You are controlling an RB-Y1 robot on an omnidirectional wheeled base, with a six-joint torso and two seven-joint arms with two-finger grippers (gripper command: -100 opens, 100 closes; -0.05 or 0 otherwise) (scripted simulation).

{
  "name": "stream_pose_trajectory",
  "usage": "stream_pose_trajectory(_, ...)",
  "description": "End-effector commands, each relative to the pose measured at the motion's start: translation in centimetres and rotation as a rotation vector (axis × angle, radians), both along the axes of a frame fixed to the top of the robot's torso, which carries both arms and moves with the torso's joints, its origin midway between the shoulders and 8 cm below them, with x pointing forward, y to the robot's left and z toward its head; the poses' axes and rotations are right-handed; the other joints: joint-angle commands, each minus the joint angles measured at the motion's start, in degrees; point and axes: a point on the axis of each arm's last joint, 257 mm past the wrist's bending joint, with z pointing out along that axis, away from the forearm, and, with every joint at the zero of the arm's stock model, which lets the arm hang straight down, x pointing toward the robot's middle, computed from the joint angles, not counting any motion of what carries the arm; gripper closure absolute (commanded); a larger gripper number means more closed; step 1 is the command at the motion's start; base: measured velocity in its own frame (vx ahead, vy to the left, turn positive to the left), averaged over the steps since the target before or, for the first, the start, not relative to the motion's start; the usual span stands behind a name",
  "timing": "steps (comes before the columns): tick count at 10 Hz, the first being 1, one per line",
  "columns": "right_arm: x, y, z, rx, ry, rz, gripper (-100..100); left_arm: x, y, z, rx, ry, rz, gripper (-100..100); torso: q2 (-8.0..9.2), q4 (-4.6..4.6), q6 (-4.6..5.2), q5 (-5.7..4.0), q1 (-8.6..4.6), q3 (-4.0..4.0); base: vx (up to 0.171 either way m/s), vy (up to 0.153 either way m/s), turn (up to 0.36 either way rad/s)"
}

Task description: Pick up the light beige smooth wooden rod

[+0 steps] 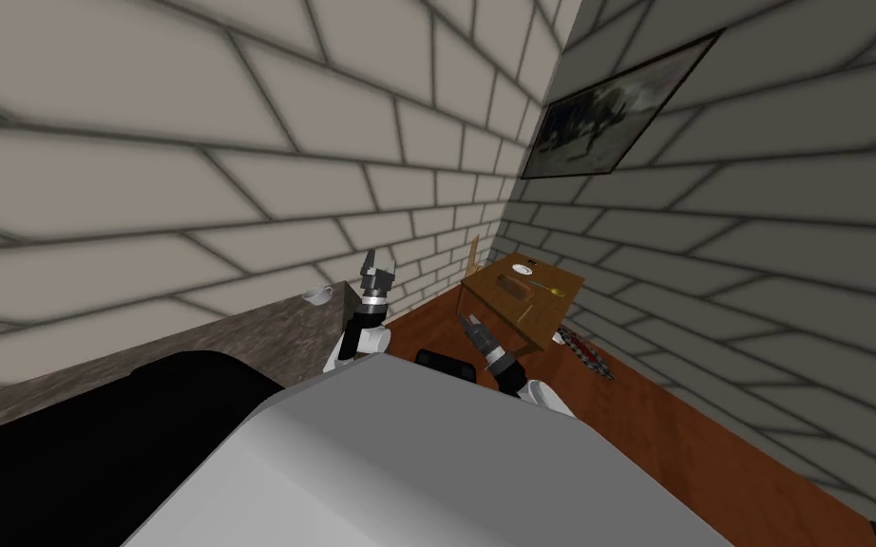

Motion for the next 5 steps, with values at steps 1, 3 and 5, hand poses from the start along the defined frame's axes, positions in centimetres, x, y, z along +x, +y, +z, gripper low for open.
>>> stream_pose_trajectory(1, -1.6, 0.3, -3.0, -0.079, 0.031, 0.04, -100, 0.0, 0.0, 0.0, 0.0, 0.0, 0.0, 0, 0.0, 0.0, 0.0, 0.0, 0.0, 0.0, 0.001, 0.022, 0.311)
stream_pose_trajectory(3, -3.1, 0.4, -5.8, -0.162, 0.05, 0.079, -100, 0.0, 0.0, 0.0, 0.0, 0.0, 0.0, 0, -0.05, -0.01, 0.0, 0.01, 0.03, -0.03, 0.021, 0.021, 0.272)
stream_pose_trajectory(5, -3.4, 0.2, -6.2, -0.22, 0.02, 0.094, -100, 0.0, 0.0, 0.0, 0.0, 0.0, 0.0, 0, -0.14, -0.03, 0.0, 0.01, 0.01, -0.09, 0.021, 0.002, 0.09)
